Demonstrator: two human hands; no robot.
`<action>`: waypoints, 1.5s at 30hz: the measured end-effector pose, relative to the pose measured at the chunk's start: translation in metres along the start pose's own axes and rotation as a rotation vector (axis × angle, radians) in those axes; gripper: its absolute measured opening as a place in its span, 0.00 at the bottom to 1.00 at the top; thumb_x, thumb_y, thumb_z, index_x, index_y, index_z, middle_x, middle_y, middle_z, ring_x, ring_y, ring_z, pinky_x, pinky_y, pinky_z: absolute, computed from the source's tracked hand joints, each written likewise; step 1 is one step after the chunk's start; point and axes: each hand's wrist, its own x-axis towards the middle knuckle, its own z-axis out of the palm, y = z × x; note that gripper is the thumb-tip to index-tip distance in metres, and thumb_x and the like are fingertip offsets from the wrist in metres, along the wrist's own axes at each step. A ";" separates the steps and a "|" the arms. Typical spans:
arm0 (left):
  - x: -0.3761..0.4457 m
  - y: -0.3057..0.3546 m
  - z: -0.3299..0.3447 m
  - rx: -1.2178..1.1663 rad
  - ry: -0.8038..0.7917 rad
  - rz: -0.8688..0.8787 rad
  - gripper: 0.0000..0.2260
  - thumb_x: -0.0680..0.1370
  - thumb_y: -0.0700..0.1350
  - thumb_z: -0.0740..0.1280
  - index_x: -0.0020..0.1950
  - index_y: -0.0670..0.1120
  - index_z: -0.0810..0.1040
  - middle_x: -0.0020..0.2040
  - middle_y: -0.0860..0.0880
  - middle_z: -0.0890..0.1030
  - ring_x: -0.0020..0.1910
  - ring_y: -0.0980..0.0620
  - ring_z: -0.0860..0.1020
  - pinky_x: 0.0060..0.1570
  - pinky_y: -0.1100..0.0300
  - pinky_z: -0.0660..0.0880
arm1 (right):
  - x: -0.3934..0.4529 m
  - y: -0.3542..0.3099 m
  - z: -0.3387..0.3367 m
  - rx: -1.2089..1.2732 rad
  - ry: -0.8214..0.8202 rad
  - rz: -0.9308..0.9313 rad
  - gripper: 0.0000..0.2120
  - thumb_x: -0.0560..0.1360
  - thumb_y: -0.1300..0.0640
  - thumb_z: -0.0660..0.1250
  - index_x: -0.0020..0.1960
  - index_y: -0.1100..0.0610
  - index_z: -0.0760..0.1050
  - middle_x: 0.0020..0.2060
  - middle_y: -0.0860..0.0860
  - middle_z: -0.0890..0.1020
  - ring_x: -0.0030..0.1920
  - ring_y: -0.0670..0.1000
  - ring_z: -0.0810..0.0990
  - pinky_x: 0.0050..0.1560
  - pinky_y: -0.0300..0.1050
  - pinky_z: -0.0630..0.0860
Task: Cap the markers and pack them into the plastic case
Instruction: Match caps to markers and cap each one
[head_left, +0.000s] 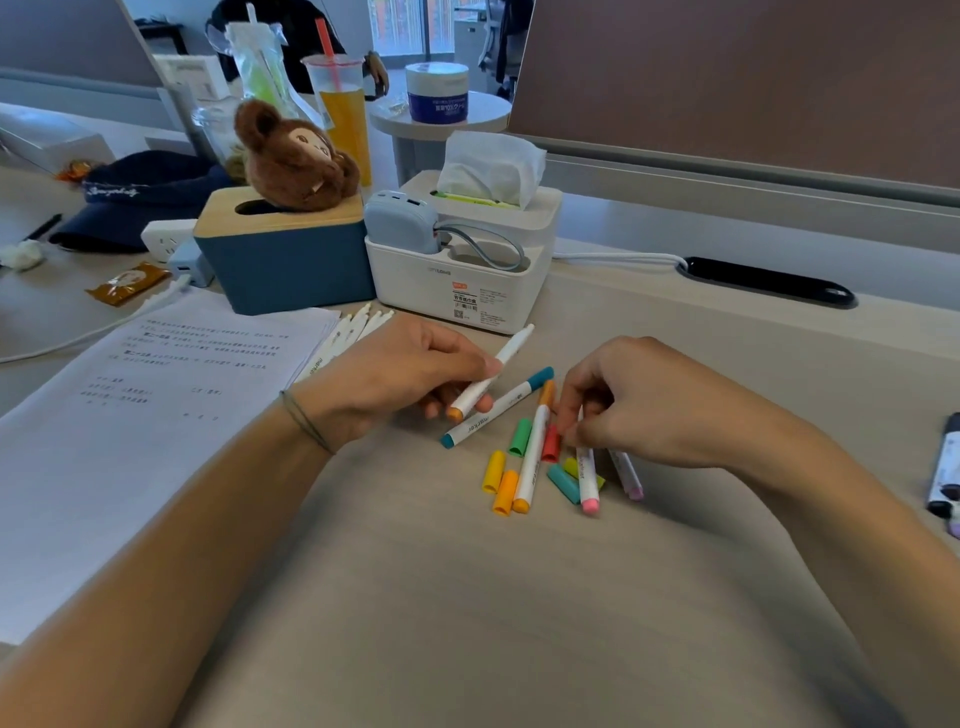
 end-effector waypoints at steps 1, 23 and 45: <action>0.000 0.000 0.000 -0.010 -0.005 -0.003 0.07 0.79 0.45 0.69 0.53 0.47 0.85 0.40 0.47 0.87 0.28 0.56 0.79 0.31 0.65 0.74 | 0.000 0.003 -0.003 -0.022 -0.001 0.018 0.07 0.74 0.58 0.74 0.40 0.48 0.83 0.30 0.41 0.79 0.34 0.43 0.77 0.35 0.35 0.70; 0.006 -0.007 0.003 -0.018 -0.083 -0.030 0.07 0.76 0.42 0.72 0.54 0.48 0.84 0.42 0.44 0.86 0.37 0.45 0.77 0.30 0.64 0.75 | 0.012 0.019 0.012 -0.165 0.086 0.027 0.17 0.75 0.52 0.73 0.62 0.43 0.81 0.53 0.44 0.82 0.52 0.46 0.78 0.54 0.49 0.80; 0.004 -0.007 0.000 0.090 -0.091 -0.040 0.02 0.77 0.44 0.71 0.49 0.47 0.82 0.34 0.48 0.82 0.28 0.55 0.76 0.28 0.63 0.71 | 0.003 -0.016 0.024 0.066 -0.007 0.003 0.10 0.70 0.50 0.61 0.40 0.53 0.79 0.36 0.49 0.82 0.41 0.51 0.79 0.46 0.47 0.76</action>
